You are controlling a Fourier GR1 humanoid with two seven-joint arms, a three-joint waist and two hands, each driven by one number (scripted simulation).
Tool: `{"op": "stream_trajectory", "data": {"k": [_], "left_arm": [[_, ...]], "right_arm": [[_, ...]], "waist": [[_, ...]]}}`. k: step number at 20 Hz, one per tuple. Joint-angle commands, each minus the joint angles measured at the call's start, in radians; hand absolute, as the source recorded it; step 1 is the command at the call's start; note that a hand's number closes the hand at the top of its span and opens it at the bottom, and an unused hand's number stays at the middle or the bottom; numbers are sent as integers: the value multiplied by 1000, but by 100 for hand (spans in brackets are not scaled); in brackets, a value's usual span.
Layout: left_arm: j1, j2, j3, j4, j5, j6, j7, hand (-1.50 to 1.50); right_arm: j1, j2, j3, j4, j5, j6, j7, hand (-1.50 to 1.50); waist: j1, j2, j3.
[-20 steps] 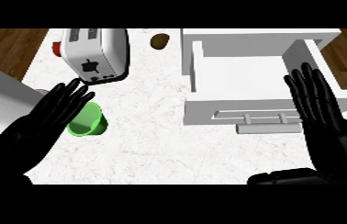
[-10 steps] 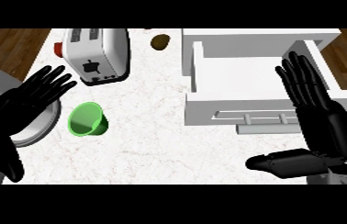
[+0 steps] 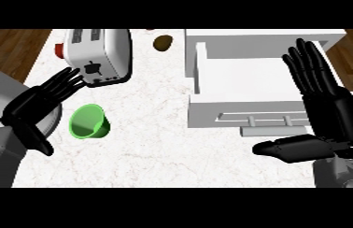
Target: Pick up the cup, place it into the drawer and close the drawer
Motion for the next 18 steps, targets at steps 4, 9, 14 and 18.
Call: {"op": "stream_trajectory", "data": {"k": [4, 9, 14, 18], "left_arm": [[-51, -27, -52, 234, -290, 22, -345, -150], [-49, 27, -83, 348, -335, 17, -461, -150], [-56, -19, -135, 409, -393, 114, -566, -150], [-106, -29, -154, 477, -419, 177, -602, -150]], "right_arm": [[8, -8, -23, 1, -15, 20, -16, -150], [-48, -20, -40, 33, -30, 24, -4, -150], [-93, -24, -40, 34, -29, 11, 44, -150], [-150, -39, -55, 48, -42, 14, 62, -150]], "waist": [[-8, 2, -1], [-21, 8, -3], [-20, 9, -4], [-32, 14, -5]]}}
